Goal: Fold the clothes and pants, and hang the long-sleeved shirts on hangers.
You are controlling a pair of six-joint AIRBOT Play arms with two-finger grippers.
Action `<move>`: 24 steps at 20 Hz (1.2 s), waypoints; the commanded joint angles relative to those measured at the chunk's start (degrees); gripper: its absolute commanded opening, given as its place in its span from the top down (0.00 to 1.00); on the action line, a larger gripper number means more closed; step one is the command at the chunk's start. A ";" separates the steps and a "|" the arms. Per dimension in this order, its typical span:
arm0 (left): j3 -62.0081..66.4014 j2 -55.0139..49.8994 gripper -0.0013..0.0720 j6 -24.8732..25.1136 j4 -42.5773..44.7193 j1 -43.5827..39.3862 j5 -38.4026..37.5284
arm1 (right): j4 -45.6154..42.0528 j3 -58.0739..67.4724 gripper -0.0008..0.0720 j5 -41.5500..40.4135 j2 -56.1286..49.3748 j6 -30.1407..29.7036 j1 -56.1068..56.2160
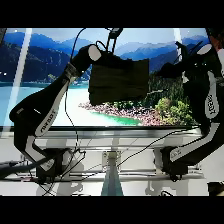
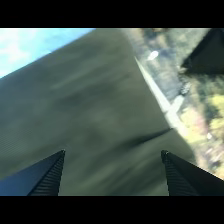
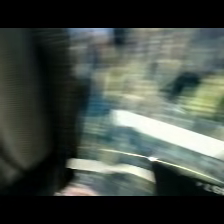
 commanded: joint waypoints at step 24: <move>0.15 16.09 0.74 0.00 34.27 11.98 -9.16 | 15.28 2.19 0.95 -18.47 3.98 8.26 7.98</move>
